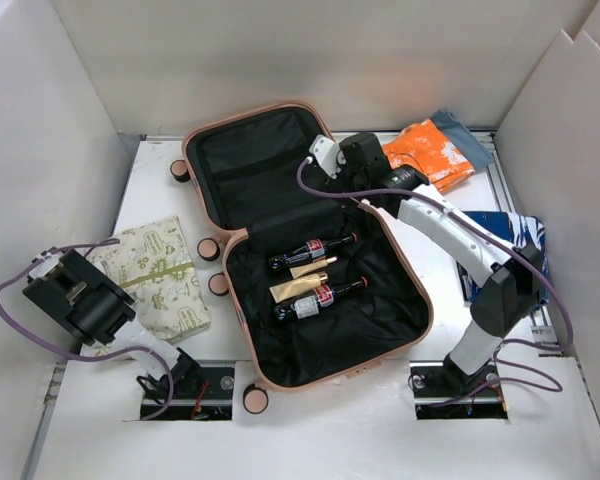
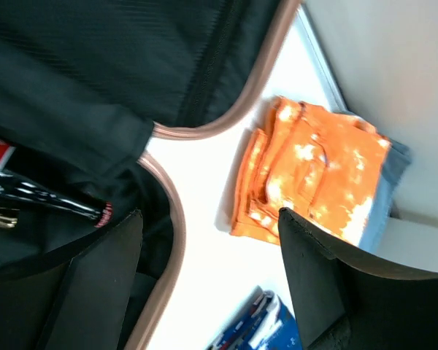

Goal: Pack the luggage

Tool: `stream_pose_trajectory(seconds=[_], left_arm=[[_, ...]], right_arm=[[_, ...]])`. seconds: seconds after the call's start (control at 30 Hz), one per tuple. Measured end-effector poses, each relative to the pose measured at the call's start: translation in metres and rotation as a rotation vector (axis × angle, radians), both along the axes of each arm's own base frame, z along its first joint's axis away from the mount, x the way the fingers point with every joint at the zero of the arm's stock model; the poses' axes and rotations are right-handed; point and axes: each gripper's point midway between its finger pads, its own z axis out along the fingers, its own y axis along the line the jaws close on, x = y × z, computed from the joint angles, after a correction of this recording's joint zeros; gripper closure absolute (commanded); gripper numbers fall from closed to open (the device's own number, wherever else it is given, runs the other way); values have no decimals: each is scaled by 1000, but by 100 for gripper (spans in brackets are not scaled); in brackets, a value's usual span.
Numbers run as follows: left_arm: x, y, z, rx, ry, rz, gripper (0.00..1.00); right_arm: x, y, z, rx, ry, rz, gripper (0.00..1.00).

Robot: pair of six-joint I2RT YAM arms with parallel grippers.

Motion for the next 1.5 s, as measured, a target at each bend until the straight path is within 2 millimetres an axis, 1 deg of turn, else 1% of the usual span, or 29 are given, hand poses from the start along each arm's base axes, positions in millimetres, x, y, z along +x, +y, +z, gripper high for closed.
stream_pose_trajectory(seconds=[0.17, 0.3, 0.37, 0.43, 0.63, 0.83, 0.93, 1.1, 1.2, 1.4, 1.47, 1.5], left_arm=[[1, 0, 1, -5, -8, -12, 100], [6, 4, 8, 30, -54, -34, 100], [13, 4, 11, 37, -96, -48, 100], [24, 7, 17, 52, -151, -65, 100], [49, 15, 44, 105, -282, -100, 100], [68, 11, 63, 78, -350, -129, 100], [80, 10, 80, 65, -397, -132, 100], [101, 11, 115, 43, -492, -120, 100], [111, 10, 131, 33, -541, -107, 100], [120, -6, 149, -34, -582, -84, 100], [129, -13, 158, -45, -598, -99, 100], [137, -20, 165, -52, -614, -117, 100]], right_arm=[[1, -12, 19, -1, -55, -34, 21], [1, -17, 39, 18, -108, -51, 21], [1, -18, 44, 25, -125, -59, 21], [1, -20, 46, 23, -132, -66, 21], [1, -19, 47, 14, -140, -65, 21], [-4, -8, 49, 6, -151, -33, 21], [-5, -4, 53, 14, -165, -23, 21], [-10, -6, 58, 25, -179, -20, 21], [-10, -5, 62, 36, -192, -18, 21], [-12, 2, 65, 50, -199, 4, 21], [-13, 4, 65, 54, -198, 12, 21], [-14, 6, 65, 55, -199, 14, 21]])
